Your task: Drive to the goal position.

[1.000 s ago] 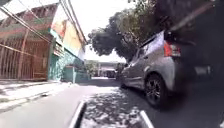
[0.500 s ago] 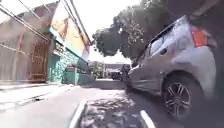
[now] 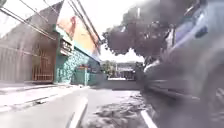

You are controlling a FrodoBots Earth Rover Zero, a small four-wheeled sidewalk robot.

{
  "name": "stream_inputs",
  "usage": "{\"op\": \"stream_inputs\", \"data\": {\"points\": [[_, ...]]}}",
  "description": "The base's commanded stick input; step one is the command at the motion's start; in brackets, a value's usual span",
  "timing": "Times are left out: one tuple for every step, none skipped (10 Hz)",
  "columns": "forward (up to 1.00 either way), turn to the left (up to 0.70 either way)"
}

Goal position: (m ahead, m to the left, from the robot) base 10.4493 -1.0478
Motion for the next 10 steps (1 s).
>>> {"op": "stream_inputs", "data": {"points": [[1.00,0.00],[1.00,0.00],[1.00,0.00],[1.00,0.00],[1.00,0.00],[1.00,-0.03],[1.00,-0.07],[1.00,-0.11],[1.00,-0.15],[1.00,-0.19]]}}
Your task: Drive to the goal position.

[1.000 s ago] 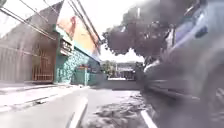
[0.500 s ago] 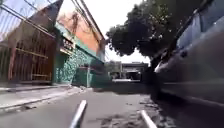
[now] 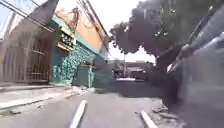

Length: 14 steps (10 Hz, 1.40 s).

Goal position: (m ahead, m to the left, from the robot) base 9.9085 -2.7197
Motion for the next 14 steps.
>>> {"op": "stream_inputs", "data": {"points": [[1.00,-0.24],[1.00,-0.28],[1.00,-0.32],[1.00,-0.36],[1.00,-0.36],[1.00,-0.25],[1.00,0.00],[1.00,0.00],[1.00,0.00],[1.00,0.00],[1.00,0.00],[1.00,0.00],[1.00,-0.05],[1.00,-0.14]]}}
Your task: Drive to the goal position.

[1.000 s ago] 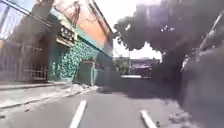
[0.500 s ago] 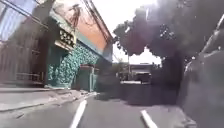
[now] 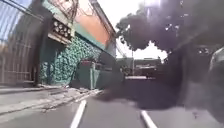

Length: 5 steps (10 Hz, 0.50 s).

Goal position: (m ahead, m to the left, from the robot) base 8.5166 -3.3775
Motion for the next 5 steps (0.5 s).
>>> {"op": "stream_inputs", "data": {"points": [[1.00,-0.23],[1.00,-0.33],[1.00,-0.38],[1.00,-0.38],[1.00,-0.39]]}}
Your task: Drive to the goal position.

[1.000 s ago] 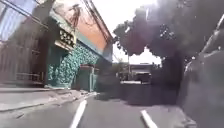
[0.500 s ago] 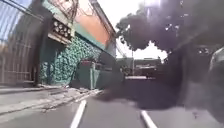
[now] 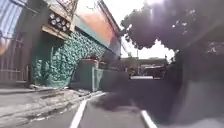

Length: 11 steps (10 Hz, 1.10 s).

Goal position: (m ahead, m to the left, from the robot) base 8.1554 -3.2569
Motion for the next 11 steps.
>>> {"op": "stream_inputs", "data": {"points": [[1.00,-0.39],[1.00,-0.40],[1.00,-0.40],[1.00,-0.40],[1.00,-0.40],[1.00,-0.40],[1.00,-0.40],[1.00,-0.40],[1.00,-0.40],[1.00,-0.40],[1.00,-0.23]]}}
